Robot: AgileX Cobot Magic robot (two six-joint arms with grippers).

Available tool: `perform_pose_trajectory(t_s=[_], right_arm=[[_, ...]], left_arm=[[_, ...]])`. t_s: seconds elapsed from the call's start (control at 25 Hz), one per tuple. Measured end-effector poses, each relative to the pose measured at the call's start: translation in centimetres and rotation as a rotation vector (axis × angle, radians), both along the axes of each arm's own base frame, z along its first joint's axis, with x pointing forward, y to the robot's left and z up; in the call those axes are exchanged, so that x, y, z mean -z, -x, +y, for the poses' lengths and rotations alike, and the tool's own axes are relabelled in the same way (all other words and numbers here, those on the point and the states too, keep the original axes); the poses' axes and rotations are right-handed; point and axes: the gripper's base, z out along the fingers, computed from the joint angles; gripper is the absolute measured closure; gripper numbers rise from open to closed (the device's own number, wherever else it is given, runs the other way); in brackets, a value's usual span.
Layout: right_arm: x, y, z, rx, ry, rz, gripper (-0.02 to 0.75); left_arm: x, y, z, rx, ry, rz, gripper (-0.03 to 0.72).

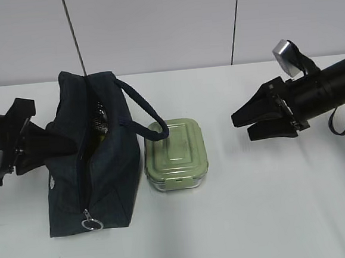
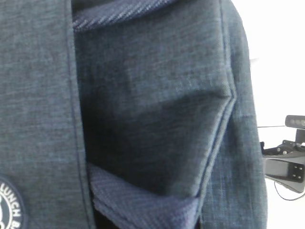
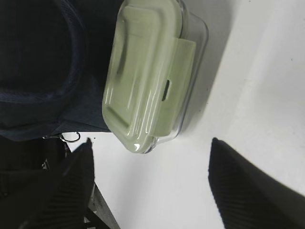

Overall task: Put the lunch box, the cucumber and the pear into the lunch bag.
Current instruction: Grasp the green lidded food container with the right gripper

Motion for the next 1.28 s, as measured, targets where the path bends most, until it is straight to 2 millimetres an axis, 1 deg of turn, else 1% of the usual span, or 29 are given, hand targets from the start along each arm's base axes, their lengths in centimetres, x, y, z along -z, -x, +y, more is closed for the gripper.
perform_pose_trajectory(t_s=[0.12, 0.4, 0.48, 0.64, 0.8, 0.88, 1.04, 1.16, 1.28], right_arm=[[0.4, 0.0, 0.7, -0.025, -0.002, -0.020, 0.163], [0.1, 0.0, 3.4, -0.077, -0.040, -0.084, 0.162], [0.2, -0.1, 4.1, -0.076, -0.023, -0.100, 0.160], [0.6, -0.5, 4.7, -0.050, 0.011, -0.114, 0.116], [2.2, -1.4, 4.9, -0.026, -0.030, -0.075, 0.097], [3.5, -1.8, 5.0, -0.015, -0.043, -0.041, 0.097], [5.5, -2.1, 5.1, 0.005, -0.061, 0.007, 0.097], [6.0, -2.3, 5.6, -0.006, -0.062, 0.011, 0.097], [5.7, -2.6, 6.5, -0.026, -0.059, -0.007, 0.097]], left_arm=[[0.0, 0.0, 0.0, 0.000, 0.000, 0.000, 0.707], [0.0, 0.0, 0.0, 0.000, 0.000, 0.000, 0.707], [0.0, 0.0, 0.0, 0.000, 0.000, 0.000, 0.707], [0.0, 0.0, 0.0, 0.000, 0.000, 0.000, 0.707], [0.0, 0.0, 0.0, 0.000, 0.000, 0.000, 0.707], [0.0, 0.0, 0.0, -0.001, -0.001, 0.000, 0.707], [0.0, 0.0, 0.0, 0.000, -0.001, 0.000, 0.707], [0.0, 0.0, 0.0, 0.002, -0.002, 0.000, 0.707], [0.0, 0.0, 0.0, 0.003, -0.003, 0.000, 0.707]])
